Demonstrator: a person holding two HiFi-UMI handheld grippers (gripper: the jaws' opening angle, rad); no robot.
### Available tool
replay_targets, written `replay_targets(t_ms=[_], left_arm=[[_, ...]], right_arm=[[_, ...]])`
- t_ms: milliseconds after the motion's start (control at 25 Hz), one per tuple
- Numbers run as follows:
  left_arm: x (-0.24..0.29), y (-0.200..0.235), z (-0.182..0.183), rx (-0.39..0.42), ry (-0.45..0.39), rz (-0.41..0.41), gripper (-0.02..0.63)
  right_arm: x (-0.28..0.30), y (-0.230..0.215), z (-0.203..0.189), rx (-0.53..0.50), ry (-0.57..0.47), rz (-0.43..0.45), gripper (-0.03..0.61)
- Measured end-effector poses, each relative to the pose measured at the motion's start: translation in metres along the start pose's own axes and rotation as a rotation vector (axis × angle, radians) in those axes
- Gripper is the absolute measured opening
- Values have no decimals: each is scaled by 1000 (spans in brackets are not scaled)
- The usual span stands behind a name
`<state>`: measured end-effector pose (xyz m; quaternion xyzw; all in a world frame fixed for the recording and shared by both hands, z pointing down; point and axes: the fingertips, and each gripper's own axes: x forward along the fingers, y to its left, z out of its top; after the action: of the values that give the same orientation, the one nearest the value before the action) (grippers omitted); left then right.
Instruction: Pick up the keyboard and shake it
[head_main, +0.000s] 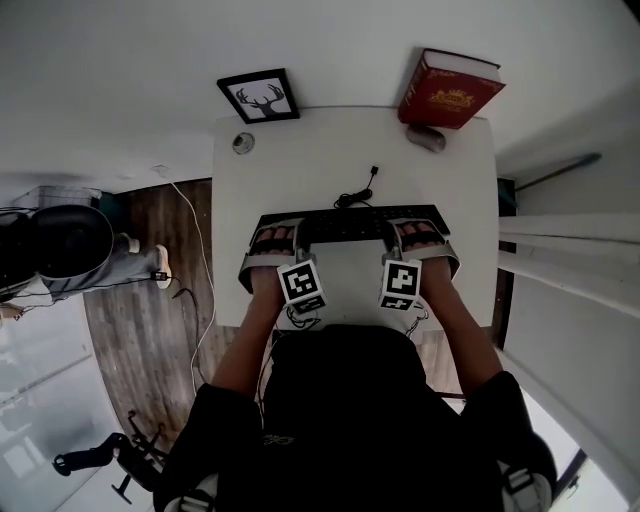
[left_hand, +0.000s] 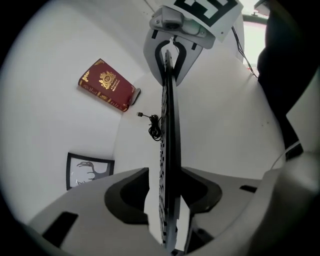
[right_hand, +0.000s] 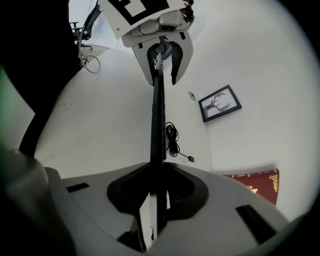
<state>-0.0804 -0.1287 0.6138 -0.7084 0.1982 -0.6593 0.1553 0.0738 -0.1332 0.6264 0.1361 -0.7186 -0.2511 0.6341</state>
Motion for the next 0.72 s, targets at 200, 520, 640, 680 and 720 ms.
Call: replay_targets(t_ms=[200, 520, 640, 680, 720], left_arm=[[2, -6, 12, 12, -54, 42, 77], [-3, -10, 7, 41, -13, -16, 67], [-6, -7, 10, 39, -17, -46, 66], [-7, -6, 10, 33, -16, -55, 66], [-7, -4, 10, 29, -15, -62, 66]], right_arm=[[-3, 2, 0, 22, -3, 12, 78], [-3, 5, -2, 8, 14, 20, 80], [-3, -2, -5, -64, 64, -46, 87], [-4, -5, -4, -92, 79, -72, 95], [-5, -7, -3, -112, 90, -88, 104]])
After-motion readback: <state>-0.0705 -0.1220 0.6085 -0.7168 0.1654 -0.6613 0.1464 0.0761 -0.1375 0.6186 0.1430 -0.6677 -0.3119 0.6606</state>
